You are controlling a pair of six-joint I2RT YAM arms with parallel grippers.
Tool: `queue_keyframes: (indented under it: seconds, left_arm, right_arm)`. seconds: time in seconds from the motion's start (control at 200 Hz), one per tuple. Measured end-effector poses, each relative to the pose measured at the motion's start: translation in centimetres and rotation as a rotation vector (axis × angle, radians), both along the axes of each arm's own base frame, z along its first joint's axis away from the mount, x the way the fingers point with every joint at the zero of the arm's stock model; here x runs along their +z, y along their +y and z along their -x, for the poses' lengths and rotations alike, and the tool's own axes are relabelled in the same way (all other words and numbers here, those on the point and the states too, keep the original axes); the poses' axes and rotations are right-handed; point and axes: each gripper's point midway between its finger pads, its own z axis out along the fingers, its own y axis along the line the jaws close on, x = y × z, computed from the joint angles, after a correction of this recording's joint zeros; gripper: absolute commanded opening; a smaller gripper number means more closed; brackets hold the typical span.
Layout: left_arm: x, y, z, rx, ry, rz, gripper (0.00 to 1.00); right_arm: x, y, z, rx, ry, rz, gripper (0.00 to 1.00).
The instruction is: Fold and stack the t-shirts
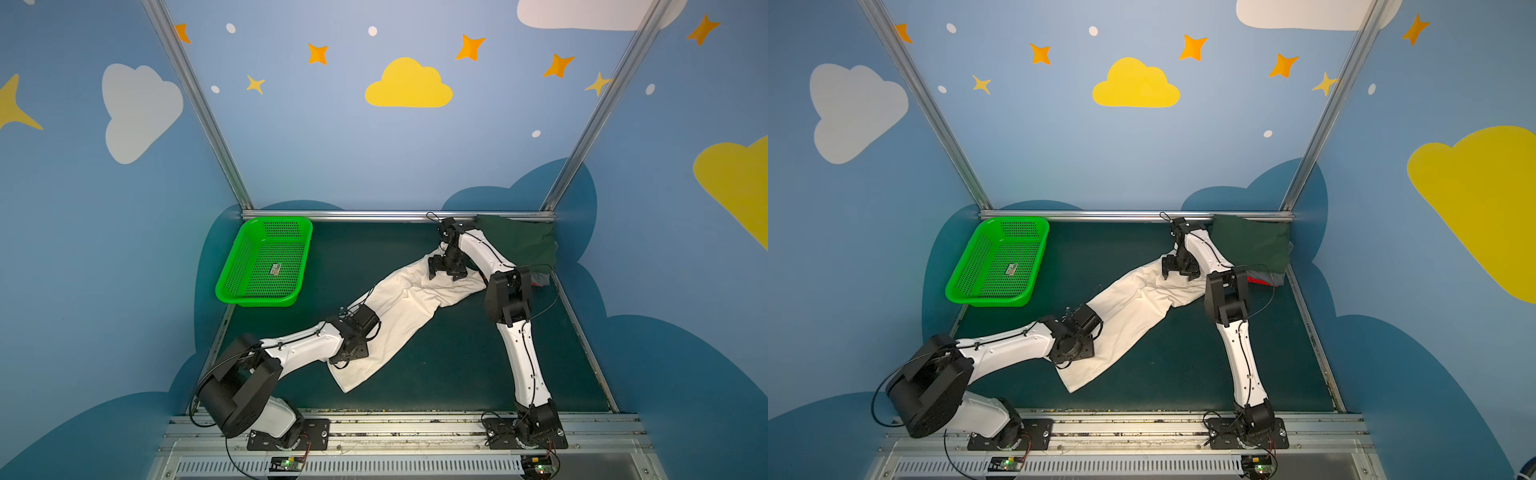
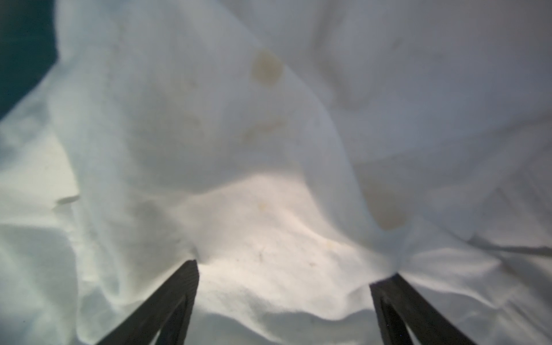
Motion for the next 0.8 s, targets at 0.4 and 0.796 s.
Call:
queue_keyframes:
  seconds: [0.4,0.796]
  left_arm:
    - [0.4,-4.2,1.4,-0.097,0.024,0.033,0.69]
    - [6.3,-3.0,-1.3,-0.050,-0.063,0.142,0.92]
  right_arm:
    - [0.9,1.6,-1.0,0.001,-0.014,-0.106,0.89]
    - [6.7,-0.7,0.4,-0.060,-0.118,-0.104,0.94]
